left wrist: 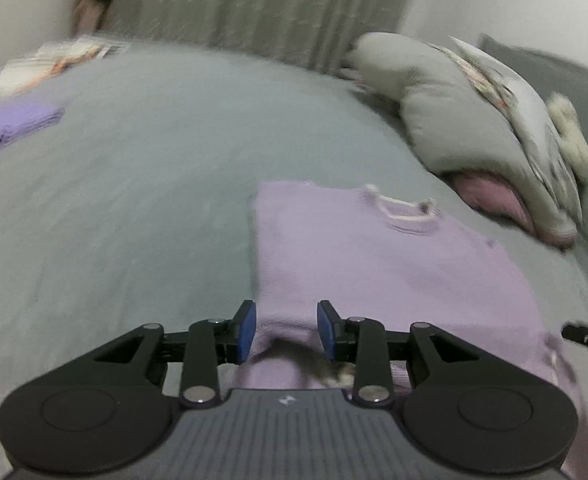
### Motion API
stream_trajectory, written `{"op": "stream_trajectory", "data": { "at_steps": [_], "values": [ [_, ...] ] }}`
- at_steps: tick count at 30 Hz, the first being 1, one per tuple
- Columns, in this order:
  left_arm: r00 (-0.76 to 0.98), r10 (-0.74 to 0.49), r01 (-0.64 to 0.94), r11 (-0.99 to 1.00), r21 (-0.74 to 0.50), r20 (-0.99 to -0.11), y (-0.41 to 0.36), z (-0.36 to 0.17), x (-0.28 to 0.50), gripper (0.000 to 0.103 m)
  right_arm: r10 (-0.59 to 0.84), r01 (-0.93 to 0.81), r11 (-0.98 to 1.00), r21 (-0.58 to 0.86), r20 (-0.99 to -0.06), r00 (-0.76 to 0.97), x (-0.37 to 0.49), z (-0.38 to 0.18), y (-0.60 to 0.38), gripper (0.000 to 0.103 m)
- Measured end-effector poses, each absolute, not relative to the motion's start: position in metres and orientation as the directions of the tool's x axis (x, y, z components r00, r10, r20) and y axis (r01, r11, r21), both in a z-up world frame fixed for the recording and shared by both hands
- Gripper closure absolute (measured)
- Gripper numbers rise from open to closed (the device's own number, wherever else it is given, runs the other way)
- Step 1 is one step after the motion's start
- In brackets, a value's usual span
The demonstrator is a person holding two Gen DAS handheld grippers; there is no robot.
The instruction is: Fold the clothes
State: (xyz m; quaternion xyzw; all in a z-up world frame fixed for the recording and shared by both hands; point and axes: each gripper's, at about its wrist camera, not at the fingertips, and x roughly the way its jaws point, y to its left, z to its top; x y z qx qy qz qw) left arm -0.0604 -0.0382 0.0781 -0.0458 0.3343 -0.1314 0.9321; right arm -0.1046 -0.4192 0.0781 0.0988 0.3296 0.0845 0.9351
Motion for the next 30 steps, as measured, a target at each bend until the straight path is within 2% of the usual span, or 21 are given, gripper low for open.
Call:
{"op": "stream_trajectory", "data": {
  "at_steps": [2,5,8,9,11,14,17,20,22,25,26,30],
  "values": [
    [0.743,-0.286,0.28,0.954,-0.108,-0.605,-0.058,0.076,-0.062,0.067,0.292,-0.173,0.953,0.247,-0.616,0.731,-0.101,0.073,-0.402,0.042],
    [0.726,-0.239,0.299,0.954,-0.017,-0.645,-0.075,0.059,-0.061,0.066,0.233,-0.172,0.972,0.16,-0.749,0.62,-0.089,0.043,-0.385,0.042],
    [0.714,-0.168,0.318,0.943,0.101,-0.679,-0.087,0.038,-0.06,0.064,0.248,-0.166,0.969,0.184,-0.739,0.627,-0.091,0.042,-0.391,0.042],
    [0.714,-0.162,0.315,0.943,0.105,-0.681,-0.088,0.039,-0.06,0.064,0.242,-0.148,0.97,0.192,-0.739,0.628,-0.092,0.047,-0.394,0.042],
    [0.72,-0.162,0.313,0.944,0.108,-0.675,-0.088,0.044,-0.062,0.064,0.238,-0.153,0.971,0.183,-0.681,0.693,-0.102,0.06,-0.395,0.042],
    [0.745,-0.179,0.324,0.939,0.115,-0.642,-0.087,0.056,-0.07,0.054,0.267,-0.174,0.962,0.209,-0.611,0.746,-0.113,0.072,-0.395,0.042],
    [0.724,-0.157,0.322,0.938,0.127,-0.672,-0.086,0.05,-0.069,0.049,0.217,-0.13,0.976,0.174,-0.744,0.632,-0.096,0.042,-0.394,0.041],
    [0.703,-0.155,0.31,0.945,0.102,-0.694,-0.08,0.046,-0.062,0.049,0.199,-0.139,0.98,0.143,-0.738,0.645,-0.099,0.045,-0.39,0.041],
    [0.723,-0.134,0.309,0.94,0.145,-0.678,-0.075,0.062,-0.067,0.049,0.212,-0.149,0.977,0.151,-0.713,0.668,-0.104,0.052,-0.395,0.041],
    [0.762,-0.11,0.311,0.926,0.212,-0.638,-0.067,0.078,-0.082,0.037,0.196,-0.104,0.979,0.175,-0.666,0.72,-0.118,0.063,-0.417,0.04],
    [0.766,-0.12,0.313,0.928,0.203,-0.631,-0.062,0.083,-0.087,0.032,0.173,-0.057,0.979,0.194,-0.659,0.732,-0.124,0.067,-0.433,0.04],
    [0.739,-0.207,0.325,0.943,0.071,-0.641,-0.033,0.094,-0.11,0.032,0.159,-0.002,0.971,0.238,-0.64,0.751,-0.141,0.07,-0.461,0.04]
  ]
}}
